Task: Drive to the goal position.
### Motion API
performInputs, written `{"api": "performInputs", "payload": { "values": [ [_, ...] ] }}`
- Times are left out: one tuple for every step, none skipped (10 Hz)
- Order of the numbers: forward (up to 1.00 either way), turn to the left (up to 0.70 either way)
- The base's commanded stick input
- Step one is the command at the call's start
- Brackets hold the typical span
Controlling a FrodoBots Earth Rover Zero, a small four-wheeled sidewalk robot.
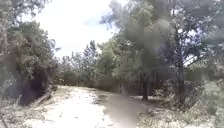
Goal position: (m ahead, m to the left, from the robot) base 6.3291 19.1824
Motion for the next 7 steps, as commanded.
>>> {"api": "performInputs", "payload": {
  "values": [
    [0.0,0.0],
    [0.0,0.0],
    [0.0,0.0],
    [0.06,0.0],
    [0.13,0.0],
    [0.2,0.0],
    [0.27,0.0]
  ]
}}
